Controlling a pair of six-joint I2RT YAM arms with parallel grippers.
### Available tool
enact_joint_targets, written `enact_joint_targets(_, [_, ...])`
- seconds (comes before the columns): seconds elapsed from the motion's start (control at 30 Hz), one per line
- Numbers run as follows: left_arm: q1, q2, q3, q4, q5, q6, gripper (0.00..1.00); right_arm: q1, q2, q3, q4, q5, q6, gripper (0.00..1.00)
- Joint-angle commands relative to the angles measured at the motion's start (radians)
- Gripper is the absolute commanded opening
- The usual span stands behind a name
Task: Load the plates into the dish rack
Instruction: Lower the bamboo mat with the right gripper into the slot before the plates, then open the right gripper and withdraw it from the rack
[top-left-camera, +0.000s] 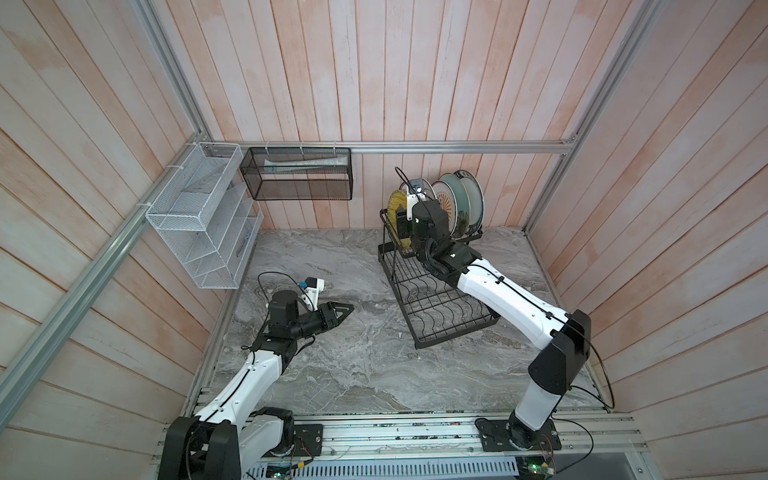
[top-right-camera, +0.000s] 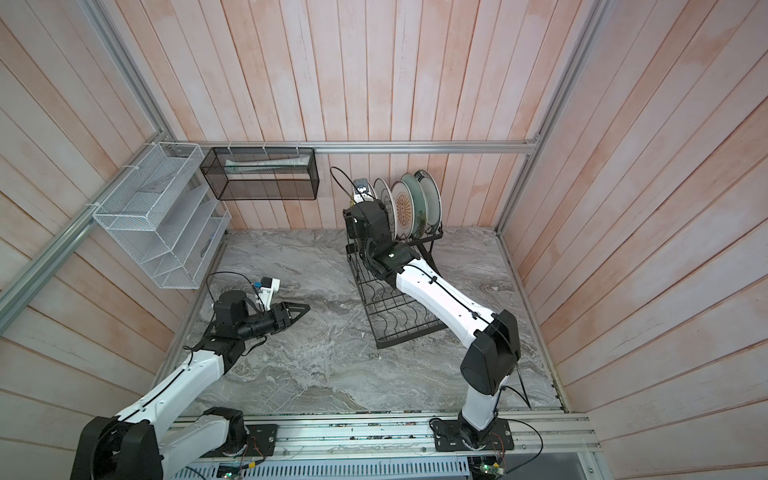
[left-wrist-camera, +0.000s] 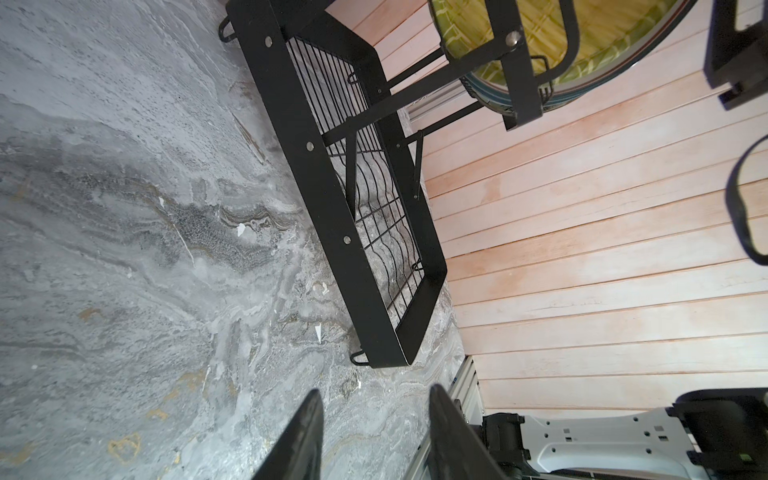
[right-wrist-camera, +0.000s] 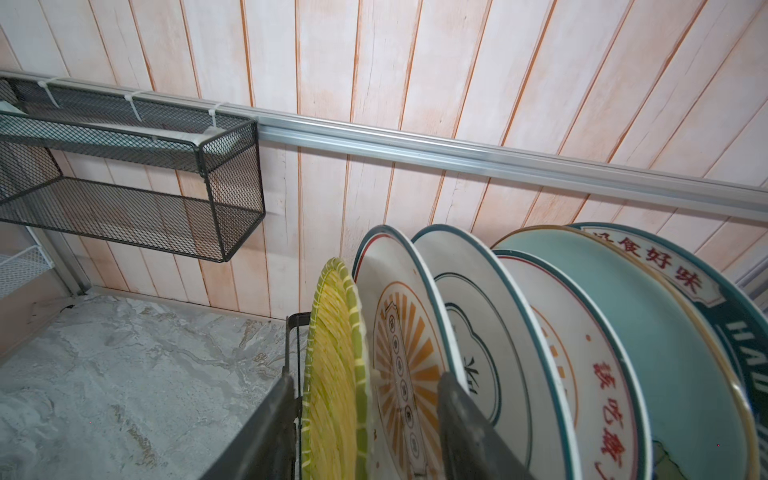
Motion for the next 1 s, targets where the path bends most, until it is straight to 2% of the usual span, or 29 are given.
enact_joint_targets(0.0, [-0.005,-0.001,0.016,0.021,0.013,-0.003,0.44,0.016,-0.066,-0.035,0.036,-0.025,-0.016,0.56])
enact_joint_targets(0.23, [-0.005,-0.043,0.081,-0.081,-0.034,0.053,0.44,0.018,-0.236,-0.178,0.114,-0.04,-0.008,0.56])
enact_joint_targets(0.47, [-0.004,-0.112,0.129,-0.103,-0.08,0.07,0.51,0.012,-0.398,-0.321,0.14,-0.013,-0.013,0.59])
enact_joint_targets(0.7, [-0.004,-0.088,0.25,-0.197,-0.104,0.156,0.56,-0.017,-0.515,-0.469,0.114,-0.019,0.022,0.61])
enact_joint_targets(0.8, [-0.003,-0.082,0.288,-0.219,-0.123,0.185,0.61,-0.026,-0.582,-0.562,0.125,0.011,0.05,0.65])
enact_joint_targets(0.97, [0.007,-0.057,0.341,-0.272,-0.157,0.227,0.67,-0.065,-0.718,-0.696,0.093,-0.007,0.114,0.72])
